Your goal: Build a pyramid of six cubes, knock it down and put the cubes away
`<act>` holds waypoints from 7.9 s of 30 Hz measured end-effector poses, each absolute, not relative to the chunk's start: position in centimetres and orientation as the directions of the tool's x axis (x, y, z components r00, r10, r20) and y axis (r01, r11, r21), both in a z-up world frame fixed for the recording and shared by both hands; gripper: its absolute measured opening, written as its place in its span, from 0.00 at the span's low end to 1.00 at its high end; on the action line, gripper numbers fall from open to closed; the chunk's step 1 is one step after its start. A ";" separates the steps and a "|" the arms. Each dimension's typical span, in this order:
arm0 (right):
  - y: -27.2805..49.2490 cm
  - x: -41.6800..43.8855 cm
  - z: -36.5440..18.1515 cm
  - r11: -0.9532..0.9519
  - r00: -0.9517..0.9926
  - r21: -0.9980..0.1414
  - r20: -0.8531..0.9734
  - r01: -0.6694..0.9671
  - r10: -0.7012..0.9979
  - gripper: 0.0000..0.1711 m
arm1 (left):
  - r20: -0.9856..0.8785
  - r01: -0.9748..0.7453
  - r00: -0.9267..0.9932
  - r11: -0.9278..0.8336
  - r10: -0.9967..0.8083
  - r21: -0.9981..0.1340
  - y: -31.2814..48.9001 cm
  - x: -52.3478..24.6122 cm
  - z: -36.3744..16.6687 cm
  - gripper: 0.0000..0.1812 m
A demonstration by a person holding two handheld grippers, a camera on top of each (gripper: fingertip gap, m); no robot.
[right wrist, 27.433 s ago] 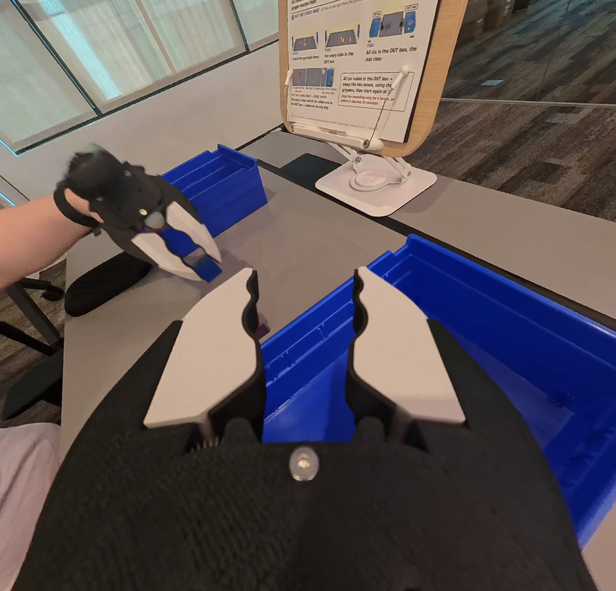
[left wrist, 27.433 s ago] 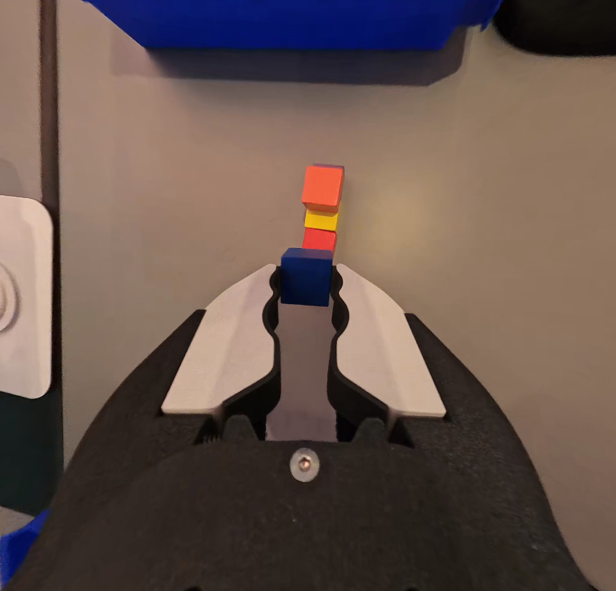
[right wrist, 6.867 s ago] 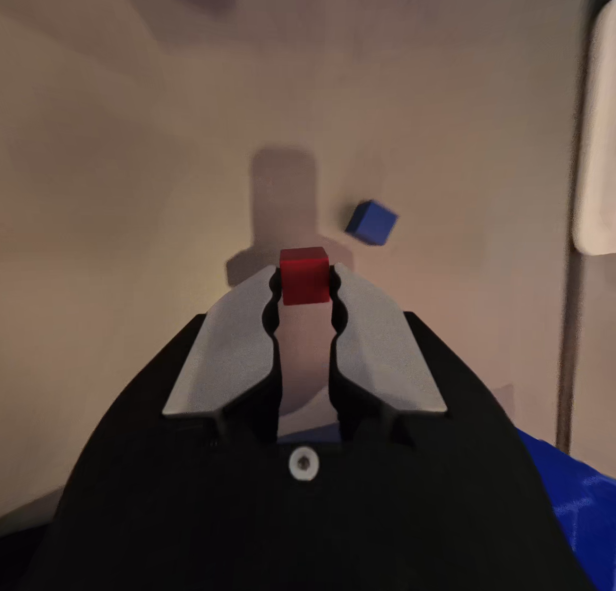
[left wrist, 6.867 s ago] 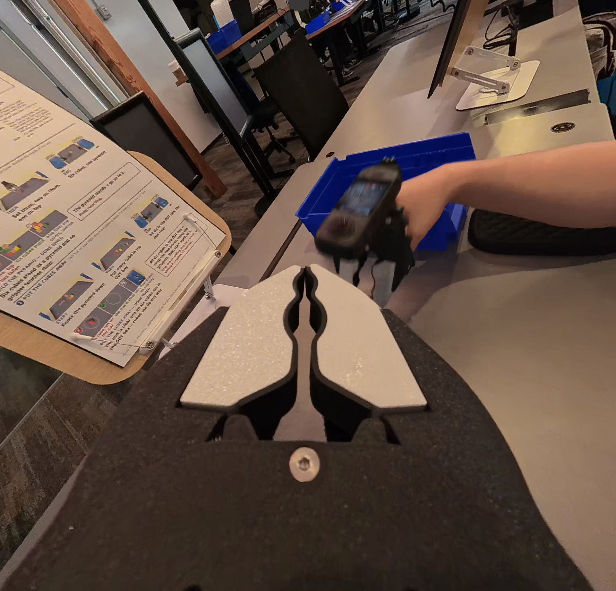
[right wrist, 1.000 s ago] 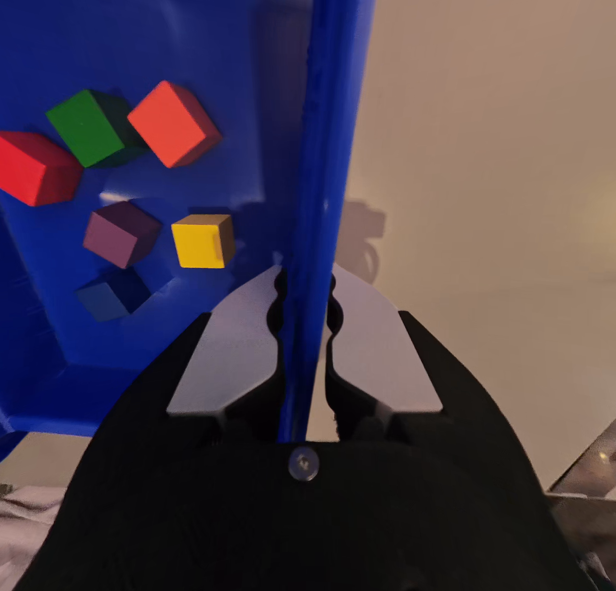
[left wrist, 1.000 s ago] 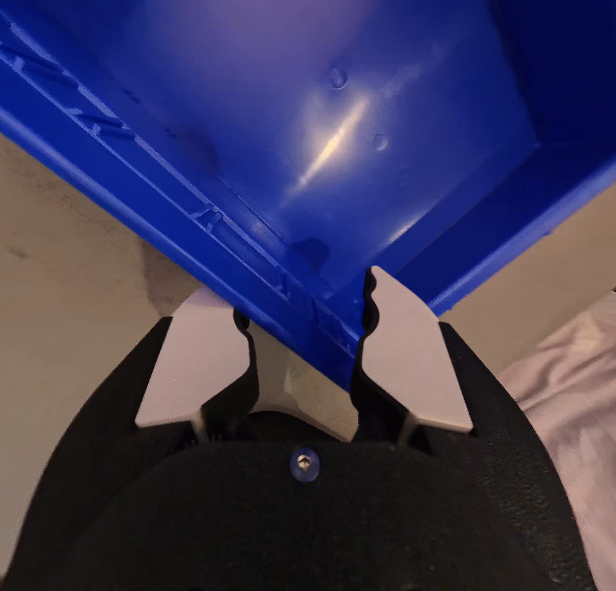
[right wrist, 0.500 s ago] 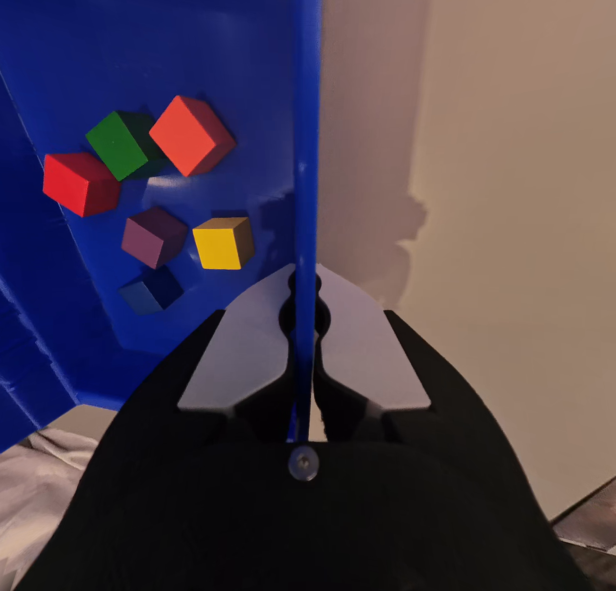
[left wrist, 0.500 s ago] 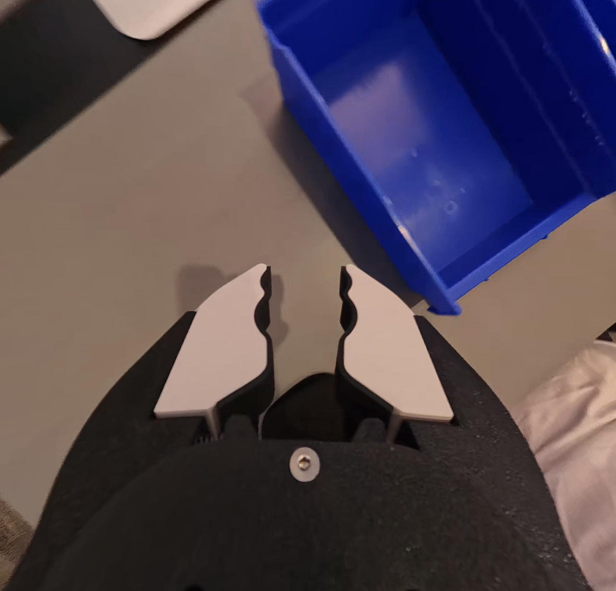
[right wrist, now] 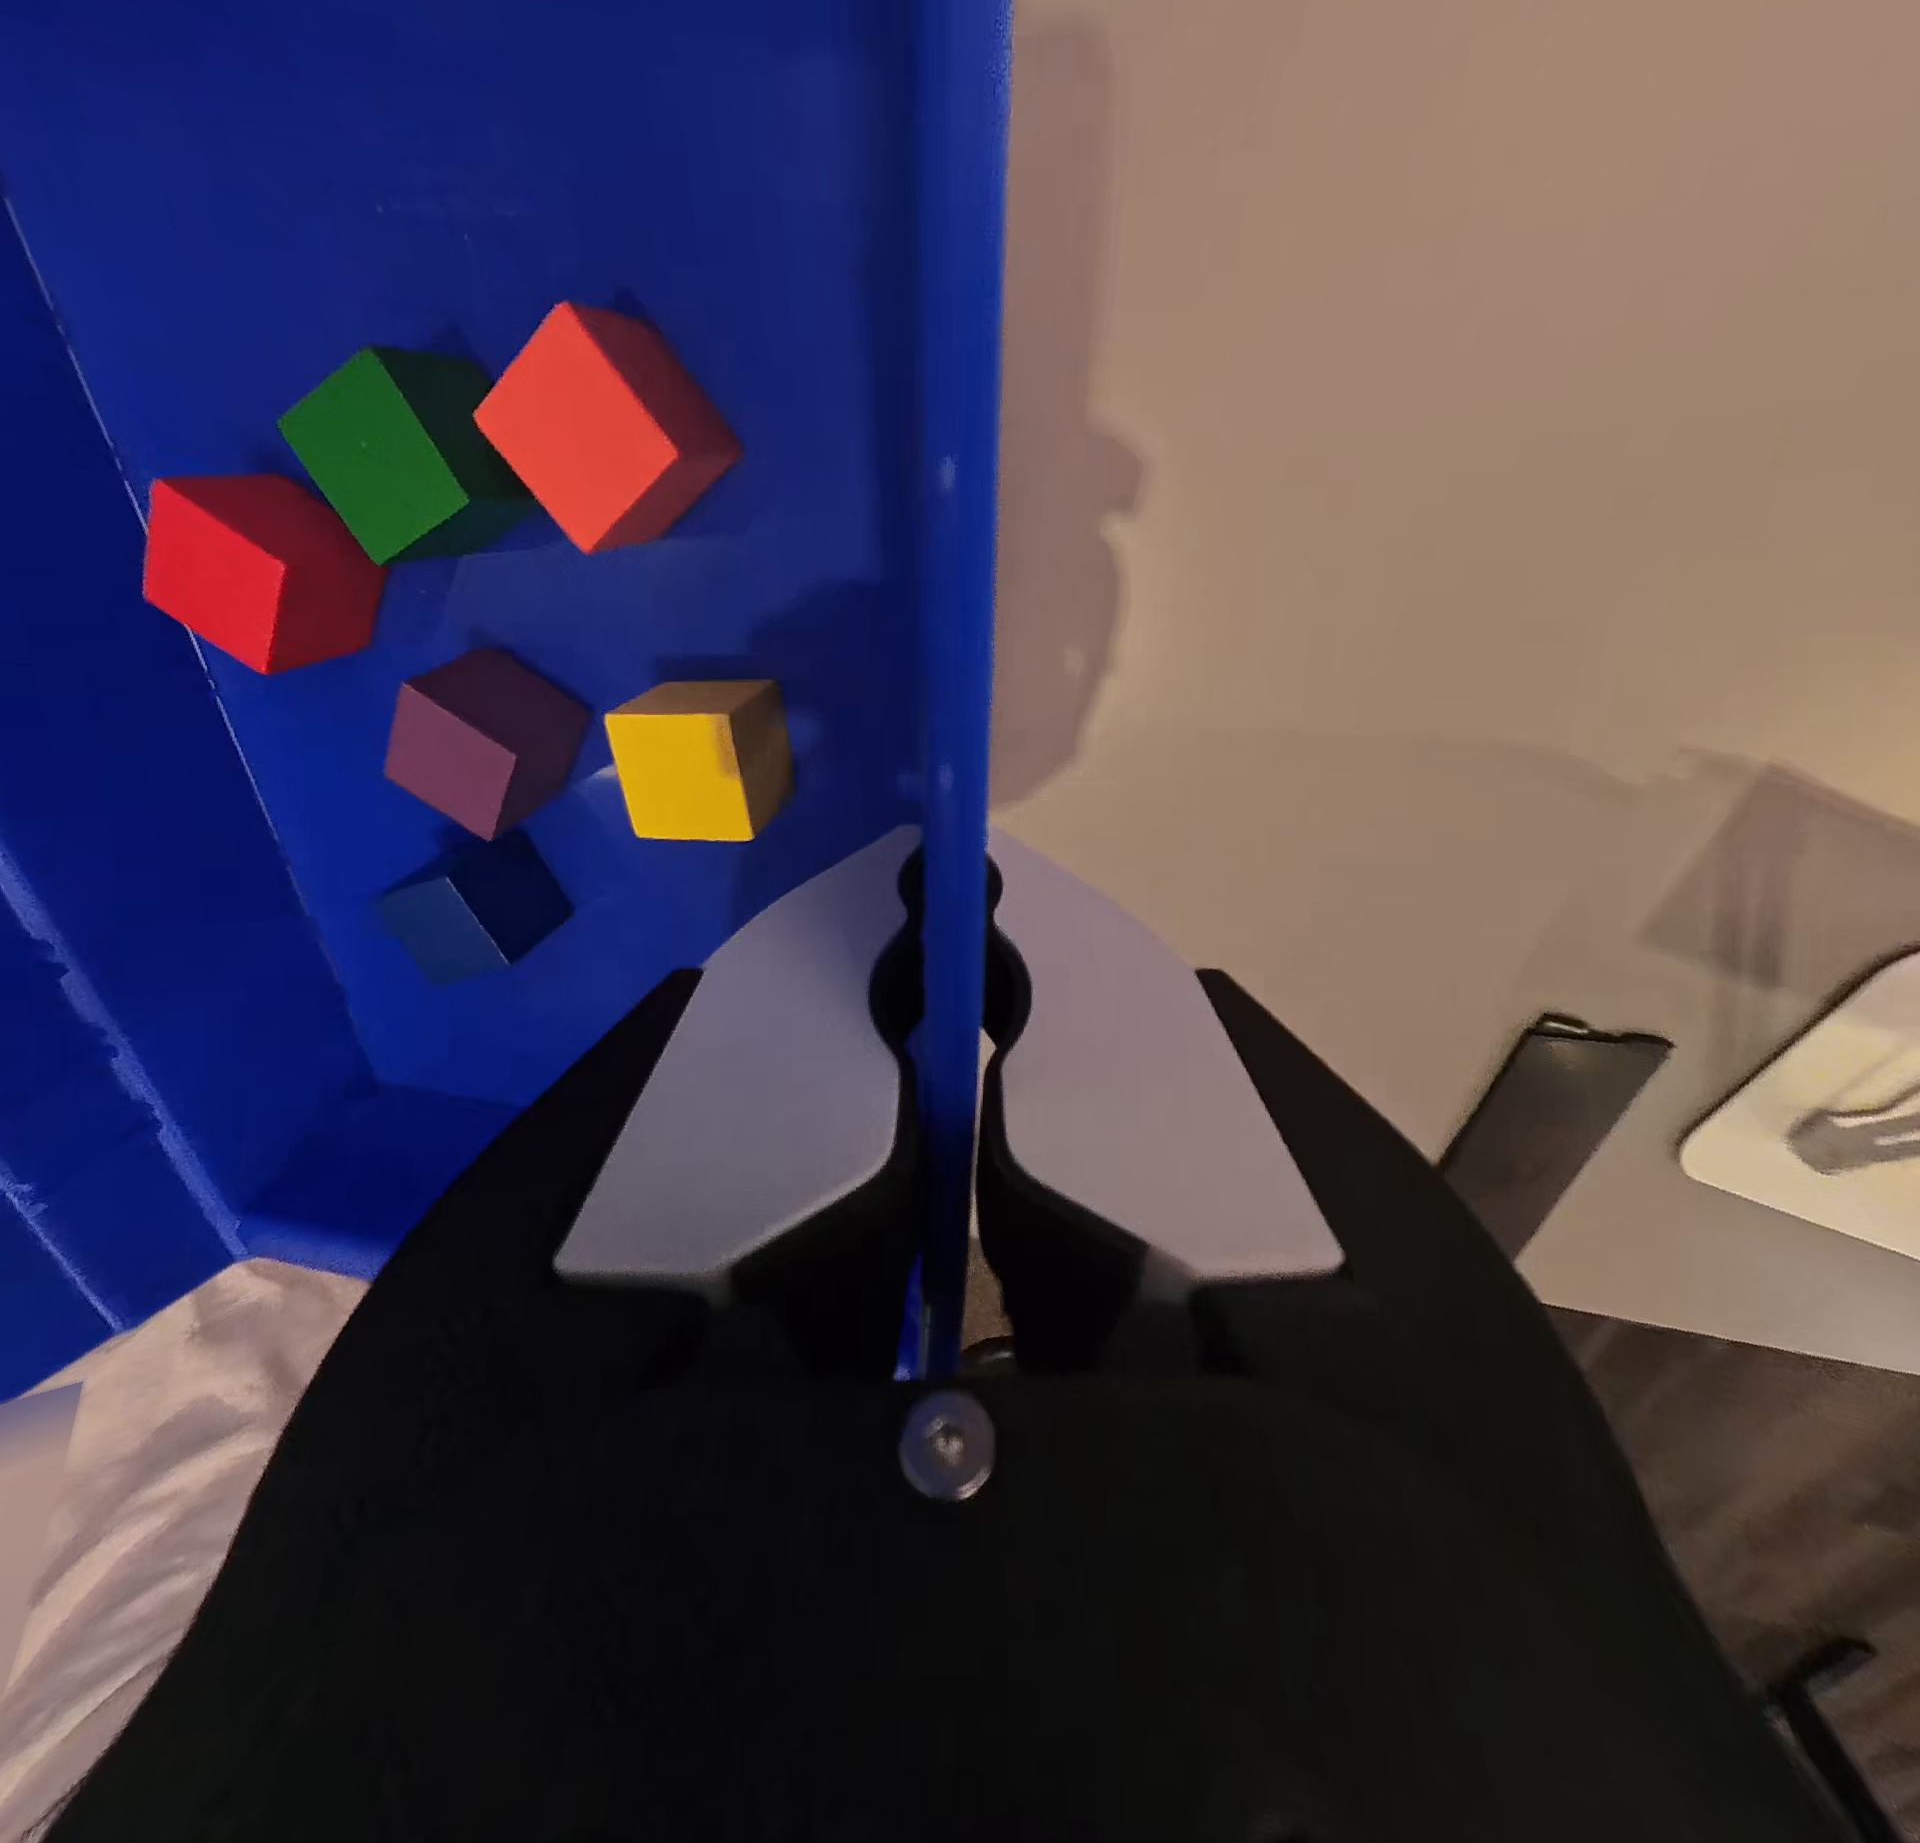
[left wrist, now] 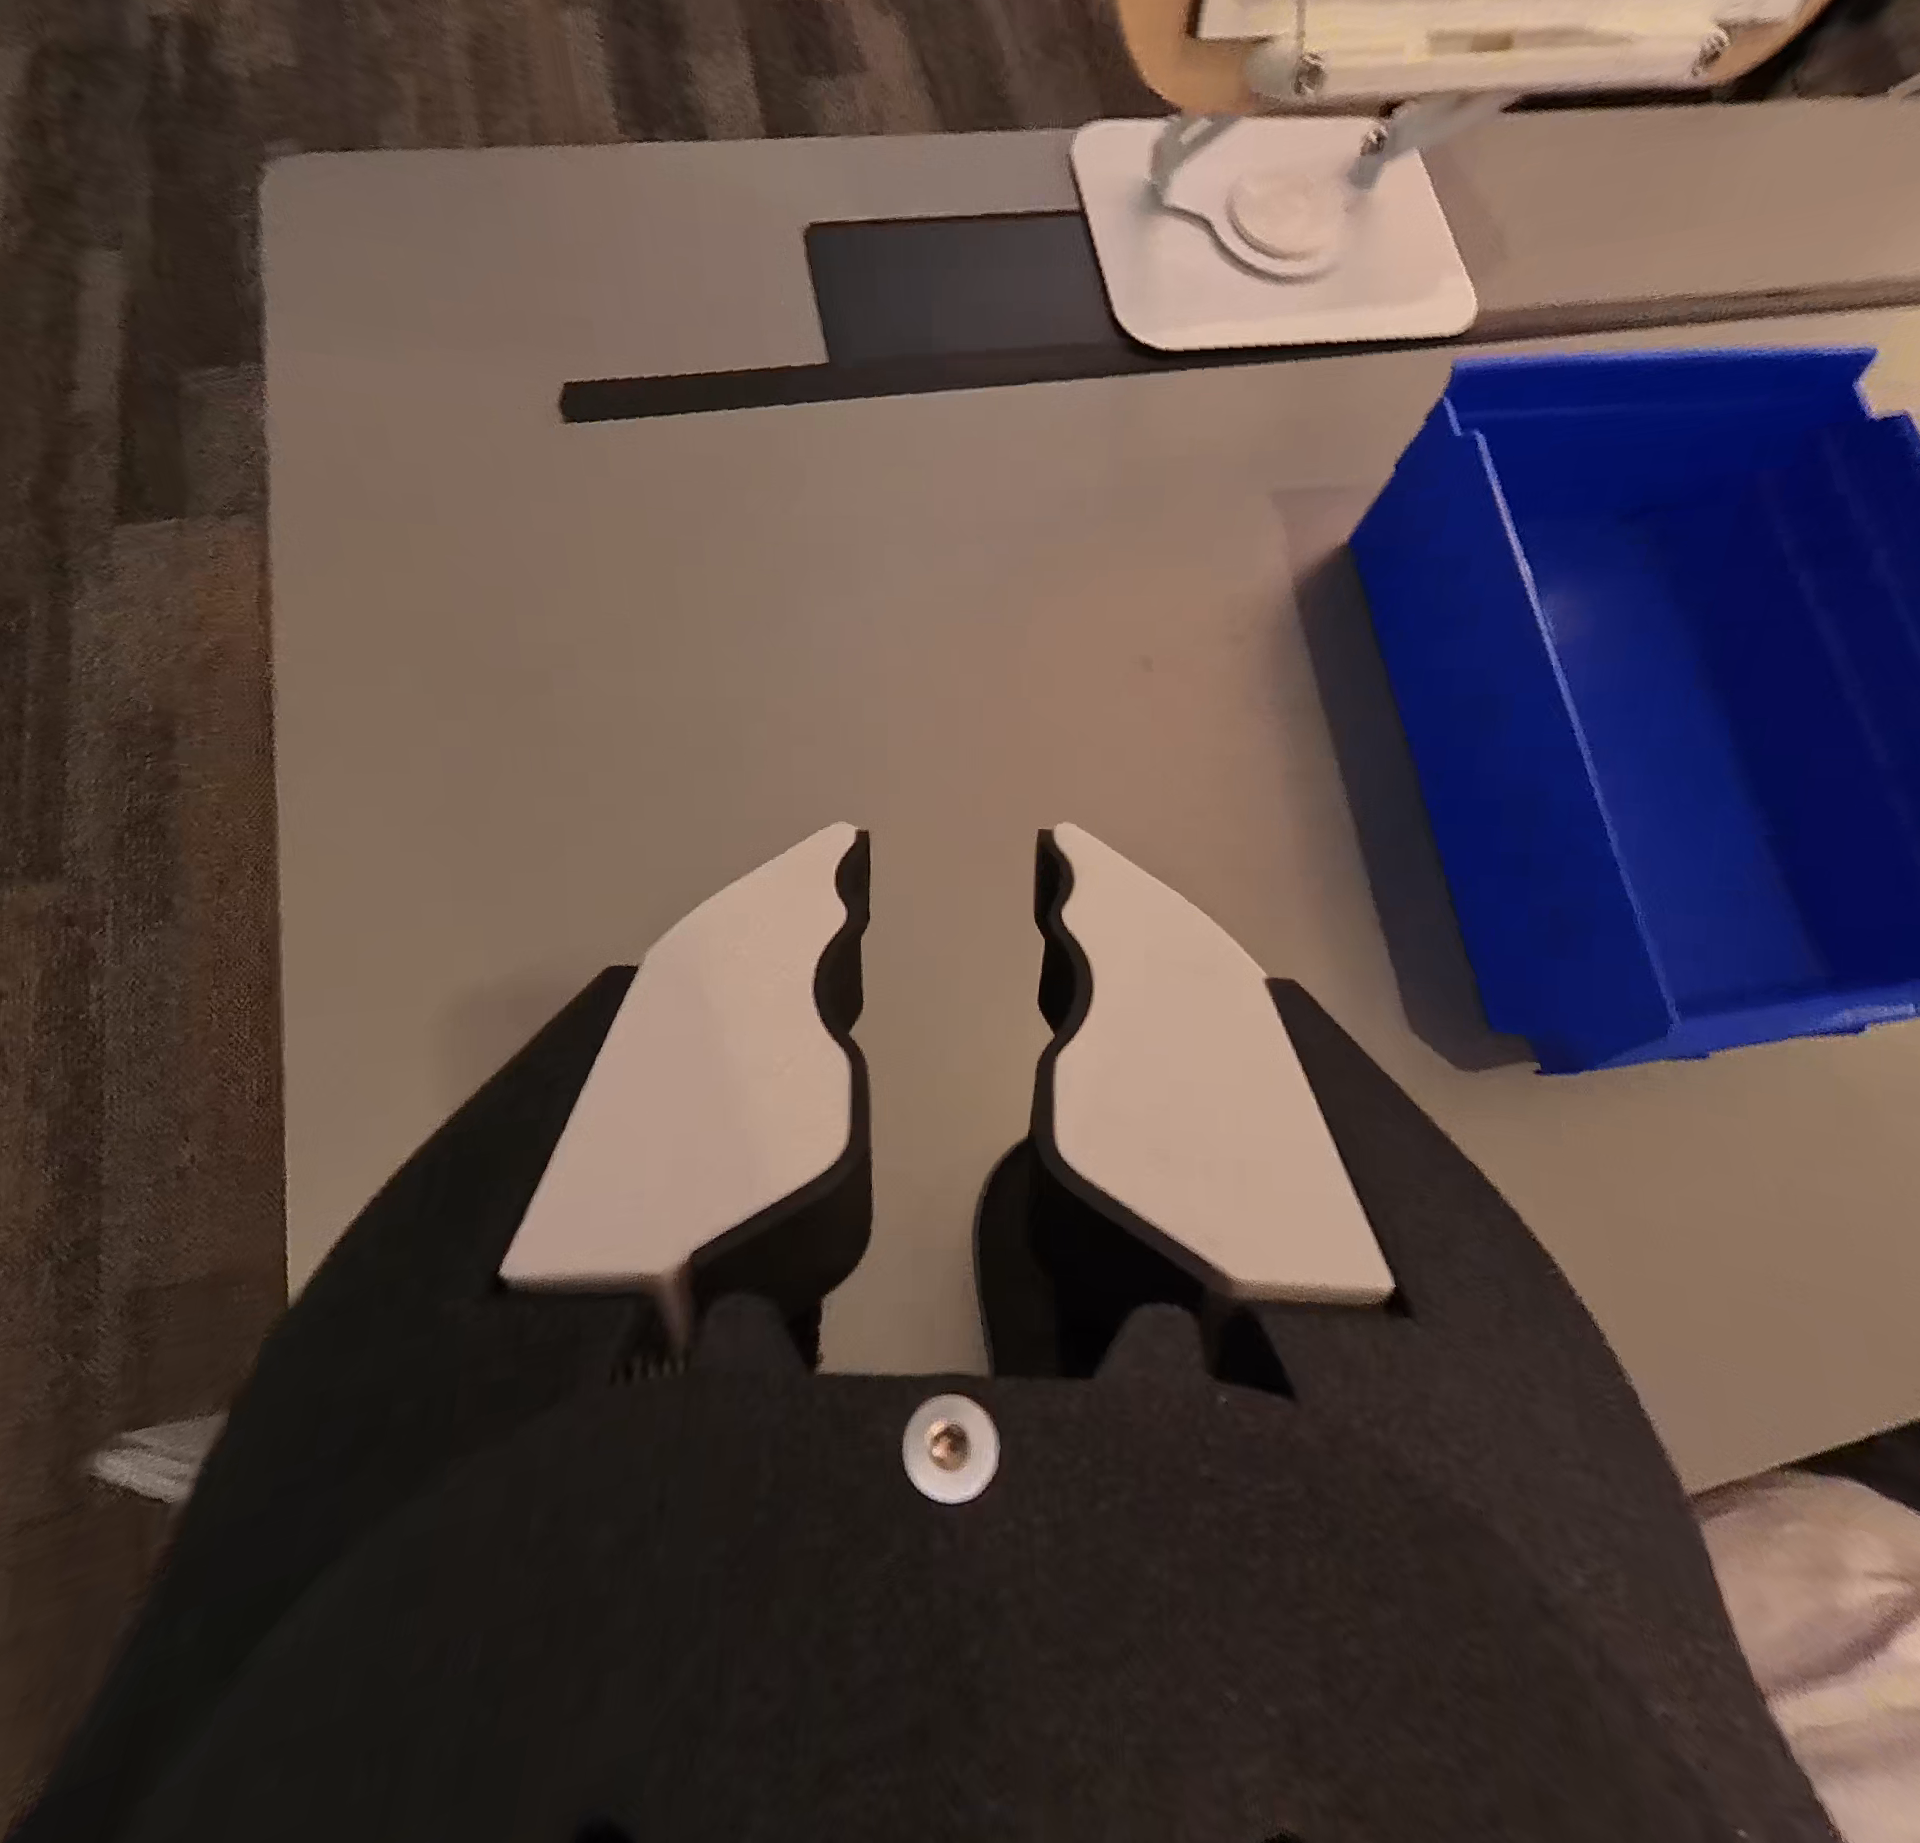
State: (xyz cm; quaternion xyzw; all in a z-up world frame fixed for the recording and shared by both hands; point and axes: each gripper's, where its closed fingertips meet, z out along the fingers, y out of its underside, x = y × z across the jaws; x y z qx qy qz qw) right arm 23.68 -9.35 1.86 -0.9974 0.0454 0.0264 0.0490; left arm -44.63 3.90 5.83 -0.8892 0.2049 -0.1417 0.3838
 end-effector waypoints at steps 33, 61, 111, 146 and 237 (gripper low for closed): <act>12.4 -30.3 -11.9 -0.976 0.939 -0.114 -0.270 0.187 0.211 0.03 | 0.298 0.073 0.937 -0.733 -0.181 -0.676 6.6 -55.0 1.5 0.15; 12.2 -29.9 -3.2 -0.835 0.881 -0.483 -0.229 0.266 0.413 0.19 | 0.279 -0.198 0.919 -0.939 -0.277 -0.281 7.3 -49.4 -8.5 0.15; -2.2 1.4 -12.1 -0.988 0.974 -0.152 -0.228 -0.034 0.001 0.06 | -0.098 0.018 0.745 0.167 -0.660 -0.986 3.3 -39.9 19.1 0.06; -7.9 26.8 -12.4 -0.965 0.987 -0.226 -0.117 -0.135 -0.111 0.05 | -0.118 -0.013 0.639 0.142 -0.760 -0.990 2.4 -36.4 18.0 0.00; -2.2 11.2 8.9 -0.283 0.769 -0.932 -0.348 -0.225 0.536 0.25 | -0.239 -0.847 -0.242 0.325 -0.940 -0.421 -6.4 -4.9 -14.1 0.16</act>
